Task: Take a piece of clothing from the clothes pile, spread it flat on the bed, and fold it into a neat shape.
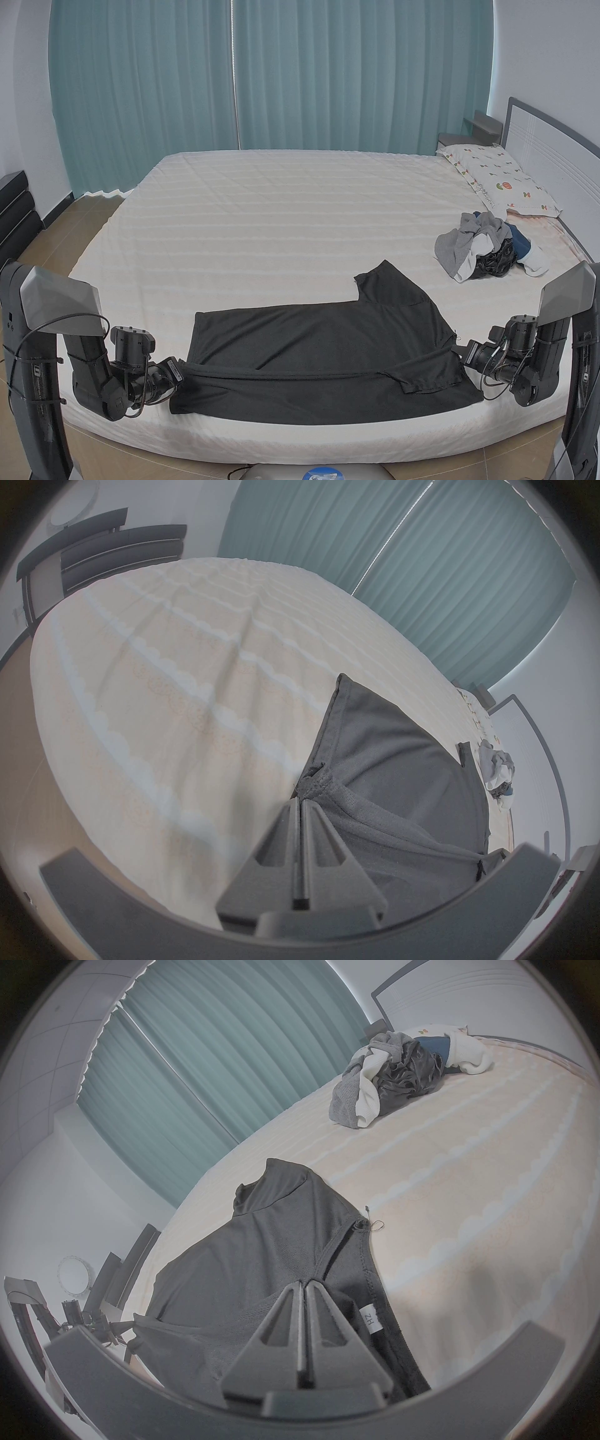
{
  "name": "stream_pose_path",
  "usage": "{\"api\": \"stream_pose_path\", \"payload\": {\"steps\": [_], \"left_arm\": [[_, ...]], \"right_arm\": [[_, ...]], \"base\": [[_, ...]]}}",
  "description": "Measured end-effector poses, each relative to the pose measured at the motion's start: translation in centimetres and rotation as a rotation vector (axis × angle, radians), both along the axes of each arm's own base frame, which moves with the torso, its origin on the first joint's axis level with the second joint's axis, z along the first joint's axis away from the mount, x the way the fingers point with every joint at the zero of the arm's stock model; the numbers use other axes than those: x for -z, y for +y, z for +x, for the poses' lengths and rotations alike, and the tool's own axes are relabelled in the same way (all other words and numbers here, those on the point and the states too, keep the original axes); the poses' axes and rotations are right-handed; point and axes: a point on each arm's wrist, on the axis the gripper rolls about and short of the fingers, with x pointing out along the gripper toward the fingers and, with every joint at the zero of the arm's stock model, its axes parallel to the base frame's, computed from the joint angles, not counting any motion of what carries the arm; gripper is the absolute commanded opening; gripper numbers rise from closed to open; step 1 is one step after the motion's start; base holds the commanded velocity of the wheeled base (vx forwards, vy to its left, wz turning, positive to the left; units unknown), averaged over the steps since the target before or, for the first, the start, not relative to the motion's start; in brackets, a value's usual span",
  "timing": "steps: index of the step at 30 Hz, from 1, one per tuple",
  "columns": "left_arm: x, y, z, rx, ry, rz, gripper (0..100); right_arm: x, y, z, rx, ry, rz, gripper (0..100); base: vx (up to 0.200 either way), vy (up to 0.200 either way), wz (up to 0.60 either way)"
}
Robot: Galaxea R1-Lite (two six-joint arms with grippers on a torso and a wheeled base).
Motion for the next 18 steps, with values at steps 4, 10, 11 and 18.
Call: {"api": "stream_pose_path", "payload": {"steps": [4,10,11,18], "left_arm": [[0.5,0.0,0.6,-0.004,-0.002,0.003,0],[1.0,-0.1,0.9,-0.011,0.002,0.014,100],[1.1,-0.1,1.0,-0.011,0.003,0.014,100],[1.2,0.0,1.1,-0.016,0.003,0.010,100]], "right_arm": [[0.3,0.0,0.1,-0.002,0.007,-0.002,0],[0.9,0.2,0.1,-0.007,0.019,-0.004,100],[0.9,0.2,0.1,-0.008,0.021,-0.004,100],[1.3,0.2,-0.1,-0.006,0.035,-0.002,100]], "base": [[0.000,0.000,0.00],[0.000,0.000,0.00],[0.000,0.000,0.00],[0.000,0.000,0.00]]}}
